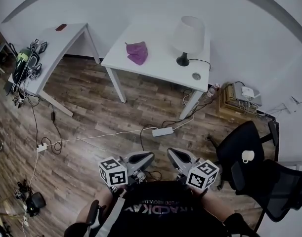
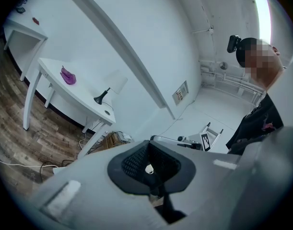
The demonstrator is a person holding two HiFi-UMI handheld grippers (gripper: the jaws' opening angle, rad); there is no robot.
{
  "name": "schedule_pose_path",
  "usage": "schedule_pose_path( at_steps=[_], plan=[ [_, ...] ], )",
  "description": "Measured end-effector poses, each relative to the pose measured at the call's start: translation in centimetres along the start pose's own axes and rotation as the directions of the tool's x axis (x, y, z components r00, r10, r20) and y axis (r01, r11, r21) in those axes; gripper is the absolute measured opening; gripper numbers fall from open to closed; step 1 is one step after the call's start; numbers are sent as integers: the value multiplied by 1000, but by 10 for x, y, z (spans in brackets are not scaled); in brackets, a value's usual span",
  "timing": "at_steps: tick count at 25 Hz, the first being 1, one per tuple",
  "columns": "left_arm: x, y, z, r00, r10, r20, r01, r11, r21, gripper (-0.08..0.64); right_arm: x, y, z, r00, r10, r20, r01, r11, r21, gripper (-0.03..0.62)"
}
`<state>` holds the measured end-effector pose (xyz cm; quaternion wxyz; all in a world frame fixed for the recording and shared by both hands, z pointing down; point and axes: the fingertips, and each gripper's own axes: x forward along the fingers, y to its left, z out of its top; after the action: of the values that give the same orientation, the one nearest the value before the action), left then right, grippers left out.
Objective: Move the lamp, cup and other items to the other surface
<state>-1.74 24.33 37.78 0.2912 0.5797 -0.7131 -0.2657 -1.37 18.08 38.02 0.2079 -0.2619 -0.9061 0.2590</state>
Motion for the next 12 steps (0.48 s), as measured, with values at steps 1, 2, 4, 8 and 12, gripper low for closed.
schedule_pose_path(
  at_steps=[1, 2, 4, 8, 12],
  plan=[
    [-4, 1, 1, 1000, 4, 1, -4, 1000, 4, 3, 2, 1, 0, 1000, -3, 8, 3, 1000, 8, 5],
    [-9, 2, 2, 1000, 7, 1, -7, 1000, 8, 3, 3, 2, 0, 1000, -7, 17, 6, 1000, 15, 5],
    [-17, 4, 4, 1000, 11, 0, -11, 1000, 15, 3, 6, 4, -2, 1000, -11, 30, 10, 1000, 27, 5],
    [-30, 8, 4, 1000, 14, -6, -14, 1000, 20, 3, 15, 15, -8, 999, 2, 39, -3, 1000, 28, 5],
    [-36, 10, 4, 1000, 7, -17, -6, 1000, 23, 3, 18, 20, -13, 999, -1, 46, 0, 1000, 18, 5]
  ],
)
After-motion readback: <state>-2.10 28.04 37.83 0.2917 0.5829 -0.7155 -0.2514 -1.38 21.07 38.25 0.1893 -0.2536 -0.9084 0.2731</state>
